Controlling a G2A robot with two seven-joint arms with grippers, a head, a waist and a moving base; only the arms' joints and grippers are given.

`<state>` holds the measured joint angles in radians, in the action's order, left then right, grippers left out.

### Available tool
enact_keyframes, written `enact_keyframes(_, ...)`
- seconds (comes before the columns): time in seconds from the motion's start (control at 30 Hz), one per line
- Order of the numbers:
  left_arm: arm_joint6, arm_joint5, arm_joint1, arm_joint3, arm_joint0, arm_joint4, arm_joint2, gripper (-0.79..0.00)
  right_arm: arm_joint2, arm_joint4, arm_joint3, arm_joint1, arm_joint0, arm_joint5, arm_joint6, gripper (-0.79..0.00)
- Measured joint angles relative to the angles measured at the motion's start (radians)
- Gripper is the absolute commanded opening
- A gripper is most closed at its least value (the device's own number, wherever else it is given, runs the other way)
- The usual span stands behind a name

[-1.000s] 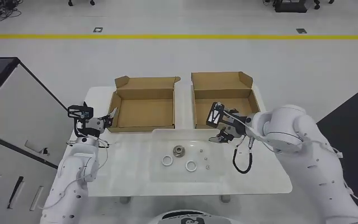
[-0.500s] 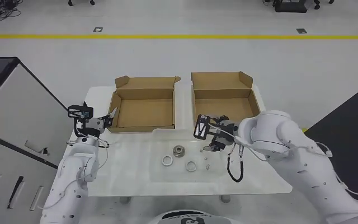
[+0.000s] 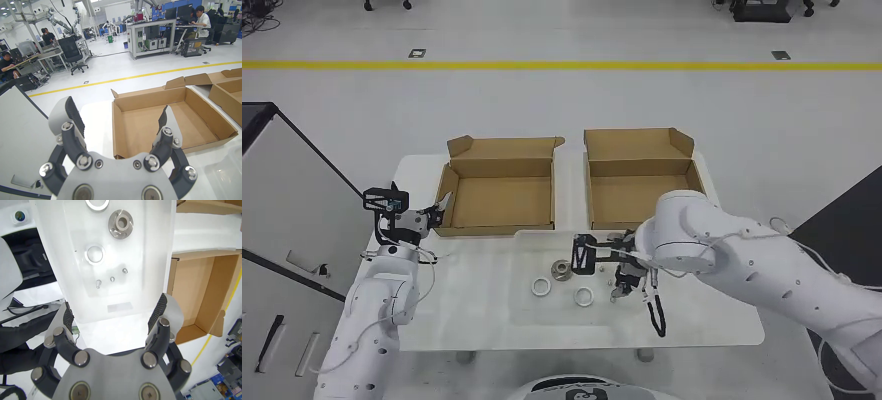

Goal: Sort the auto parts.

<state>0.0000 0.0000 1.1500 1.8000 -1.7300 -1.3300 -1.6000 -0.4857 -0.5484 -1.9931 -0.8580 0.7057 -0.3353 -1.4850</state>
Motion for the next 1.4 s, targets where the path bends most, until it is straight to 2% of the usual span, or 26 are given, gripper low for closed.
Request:
enact_keyframes(0.33, 0.000, 0.000, 0.000, 0.000, 0.000, 0.000, 0.000, 0.000, 0.112, 0.017, 0.094, -0.007, -0.058, -0.056, 0.056, -0.006)
enact_keyframes(0.37, 0.000, 0.000, 0.000, 0.000, 0.000, 0.000, 0.000, 0.000, 0.120, 0.018, 0.101, -0.010, -0.060, -0.061, 0.061, -0.052)
enact_keyframes(0.43, 0.000, 0.000, 0.000, 0.000, 0.000, 0.000, 0.000, 0.000, 0.132, 0.018, 0.109, -0.013, -0.063, -0.067, 0.067, -0.092)
enact_keyframes(0.6, 0.000, 0.000, 0.000, 0.000, 0.000, 0.000, 0.000, 0.000, 0.168, 0.026, 0.130, -0.022, -0.076, -0.070, 0.071, -0.126)
enact_keyframes(0.67, 0.000, 0.000, 0.000, 0.000, 0.000, 0.000, 0.000, 0.000, 0.183, 0.032, 0.136, -0.025, -0.082, -0.069, 0.069, -0.209)
enact_keyframes(0.8, 0.000, 0.000, 0.000, 0.000, 0.000, 0.000, 0.000, 0.000, 0.210, 0.044, 0.146, -0.029, -0.094, -0.066, 0.066, -0.296)
enact_keyframes(1.07, 0.000, 0.000, 0.000, 0.000, 0.000, 0.000, 0.000, 0.000, 0.257, 0.072, 0.177, -0.041, -0.110, -0.078, 0.078, -0.372)
enact_keyframes(1.3, 0.000, 0.000, 0.000, 0.000, 0.000, 0.000, 0.000, 0.000, 0.292, 0.086, 0.209, -0.058, -0.121, -0.084, 0.084, -0.391)
enact_keyframes(1.4, 0.000, 0.000, 0.000, 0.000, 0.000, 0.000, 0.000, 0.000, 0.303, 0.089, 0.223, -0.064, -0.125, -0.086, 0.086, -0.360)
